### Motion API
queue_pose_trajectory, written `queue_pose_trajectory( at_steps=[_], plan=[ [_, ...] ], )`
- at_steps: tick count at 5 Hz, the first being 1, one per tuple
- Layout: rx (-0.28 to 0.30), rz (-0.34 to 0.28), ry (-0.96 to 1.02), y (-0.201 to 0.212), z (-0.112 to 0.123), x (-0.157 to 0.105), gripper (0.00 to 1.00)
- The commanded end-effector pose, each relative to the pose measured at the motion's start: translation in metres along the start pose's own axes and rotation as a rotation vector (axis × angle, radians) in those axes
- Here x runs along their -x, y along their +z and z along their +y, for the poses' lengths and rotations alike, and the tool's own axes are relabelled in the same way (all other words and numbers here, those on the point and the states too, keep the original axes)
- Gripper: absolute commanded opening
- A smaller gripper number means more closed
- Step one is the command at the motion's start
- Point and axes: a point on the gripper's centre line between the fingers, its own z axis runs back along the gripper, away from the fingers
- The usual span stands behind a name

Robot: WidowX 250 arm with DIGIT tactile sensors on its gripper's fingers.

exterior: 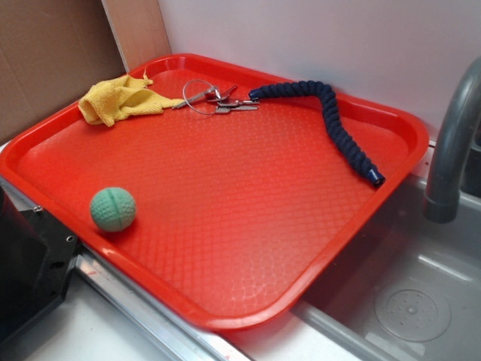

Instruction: Grab the yellow cloth.

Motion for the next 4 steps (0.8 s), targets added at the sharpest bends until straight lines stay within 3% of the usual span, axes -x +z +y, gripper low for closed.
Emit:
queue_pose_trajectory(
  at_steps=[1,2,3,4],
  plan=[
    [0.0,0.0,0.0,0.0,0.0,0.0,1.0],
    [-0.037,0.033,0.208,-0.045,0.03,-0.013,1.0],
    [0.03,0.049,0.154,-0.053,0.034,-0.015,1.0],
    [0.03,0.049,0.154,-0.053,0.034,-0.015,1.0]
  ],
)
